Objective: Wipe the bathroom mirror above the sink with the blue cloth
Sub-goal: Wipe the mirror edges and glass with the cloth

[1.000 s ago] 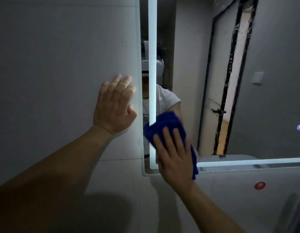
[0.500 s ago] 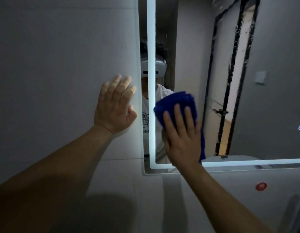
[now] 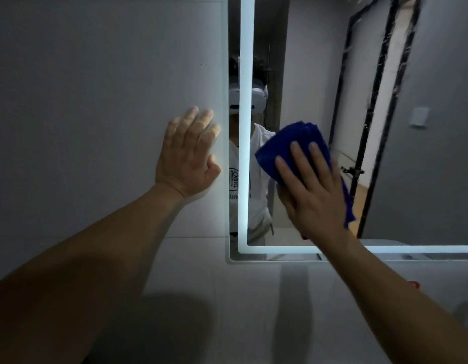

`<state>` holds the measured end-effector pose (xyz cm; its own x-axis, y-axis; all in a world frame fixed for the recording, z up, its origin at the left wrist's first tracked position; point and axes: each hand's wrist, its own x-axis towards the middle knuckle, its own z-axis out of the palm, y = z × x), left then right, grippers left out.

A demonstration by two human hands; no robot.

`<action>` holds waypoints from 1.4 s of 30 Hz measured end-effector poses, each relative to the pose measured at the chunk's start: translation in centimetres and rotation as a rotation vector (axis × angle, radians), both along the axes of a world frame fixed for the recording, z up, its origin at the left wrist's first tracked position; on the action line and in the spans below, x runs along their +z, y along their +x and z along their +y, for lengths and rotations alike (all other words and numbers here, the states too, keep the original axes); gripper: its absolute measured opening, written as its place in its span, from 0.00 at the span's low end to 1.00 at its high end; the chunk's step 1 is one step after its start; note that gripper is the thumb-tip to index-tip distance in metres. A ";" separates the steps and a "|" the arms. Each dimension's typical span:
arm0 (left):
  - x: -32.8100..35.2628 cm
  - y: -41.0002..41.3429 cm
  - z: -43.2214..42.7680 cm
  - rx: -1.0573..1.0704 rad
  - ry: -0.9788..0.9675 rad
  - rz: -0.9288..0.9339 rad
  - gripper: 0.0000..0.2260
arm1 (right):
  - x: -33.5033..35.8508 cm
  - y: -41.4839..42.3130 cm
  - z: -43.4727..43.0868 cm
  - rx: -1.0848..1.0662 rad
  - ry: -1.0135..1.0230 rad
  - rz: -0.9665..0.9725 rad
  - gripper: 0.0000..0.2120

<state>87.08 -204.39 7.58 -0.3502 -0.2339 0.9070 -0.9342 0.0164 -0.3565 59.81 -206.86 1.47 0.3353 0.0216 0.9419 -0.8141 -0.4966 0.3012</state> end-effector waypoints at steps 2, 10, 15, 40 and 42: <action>0.0 0.0 0.1 -0.001 0.011 0.007 0.25 | -0.9 1.7 0.4 0.017 0.026 -0.034 0.31; 0.2 0.0 0.0 0.002 -0.014 0.005 0.24 | -10.6 -3.3 -0.1 0.015 0.031 0.360 0.34; 0.1 -0.1 -0.3 0.031 -0.022 -0.006 0.25 | 2.9 -0.9 -0.1 -0.006 0.032 -0.132 0.32; 0.3 -0.4 0.5 0.008 0.076 0.037 0.25 | -0.7 2.9 1.0 -0.059 0.073 -0.080 0.36; 0.4 -0.4 0.6 0.008 0.095 0.043 0.25 | -2.6 2.6 1.1 -0.067 0.072 -0.011 0.37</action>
<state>86.69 -203.80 7.94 -0.3094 -0.3222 0.8947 -0.9487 0.0406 -0.3135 62.46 -205.71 -1.16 0.3231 -0.0689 0.9439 -0.8495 -0.4606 0.2572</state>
